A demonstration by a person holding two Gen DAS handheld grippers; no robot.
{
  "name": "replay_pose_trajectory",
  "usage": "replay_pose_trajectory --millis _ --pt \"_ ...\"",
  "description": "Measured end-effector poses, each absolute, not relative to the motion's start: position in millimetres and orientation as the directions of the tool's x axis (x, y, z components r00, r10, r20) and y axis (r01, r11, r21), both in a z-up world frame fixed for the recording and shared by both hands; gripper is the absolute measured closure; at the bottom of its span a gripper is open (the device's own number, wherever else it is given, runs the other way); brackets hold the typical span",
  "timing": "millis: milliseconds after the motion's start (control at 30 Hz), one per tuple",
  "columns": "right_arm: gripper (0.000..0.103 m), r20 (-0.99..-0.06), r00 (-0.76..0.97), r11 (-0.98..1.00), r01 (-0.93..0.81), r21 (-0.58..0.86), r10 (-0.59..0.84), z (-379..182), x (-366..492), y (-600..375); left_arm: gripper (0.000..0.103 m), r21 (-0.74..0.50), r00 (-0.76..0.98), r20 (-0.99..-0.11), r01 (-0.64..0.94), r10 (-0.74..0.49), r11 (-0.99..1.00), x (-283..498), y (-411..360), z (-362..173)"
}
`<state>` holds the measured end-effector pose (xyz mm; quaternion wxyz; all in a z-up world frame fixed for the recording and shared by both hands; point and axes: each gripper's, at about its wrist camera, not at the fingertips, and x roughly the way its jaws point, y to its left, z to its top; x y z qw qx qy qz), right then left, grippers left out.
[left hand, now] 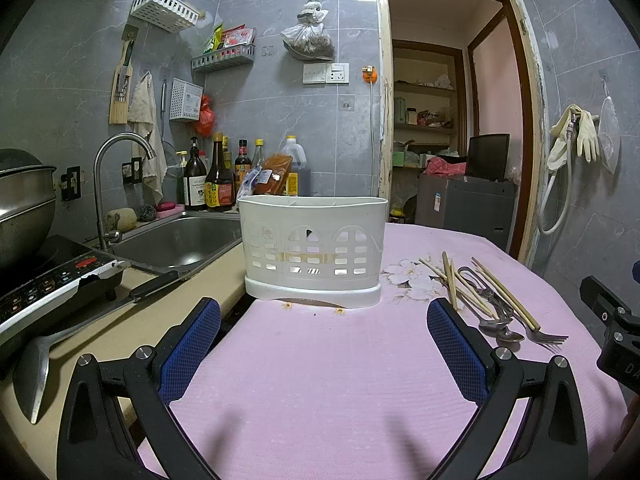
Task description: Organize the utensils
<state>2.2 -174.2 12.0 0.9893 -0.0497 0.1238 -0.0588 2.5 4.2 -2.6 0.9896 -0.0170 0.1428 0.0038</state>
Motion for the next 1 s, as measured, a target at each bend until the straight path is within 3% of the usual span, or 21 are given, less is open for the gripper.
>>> replay_pose_trajectory --millis 1000 --pt "0.000 -0.285 0.952 0.991 0.088 -0.104 -0.114 4.2 11.0 -173.9 0.002 -0.037 0.952 -0.307 0.001 -0.012 0.999 8.7 9.3 -1.5"
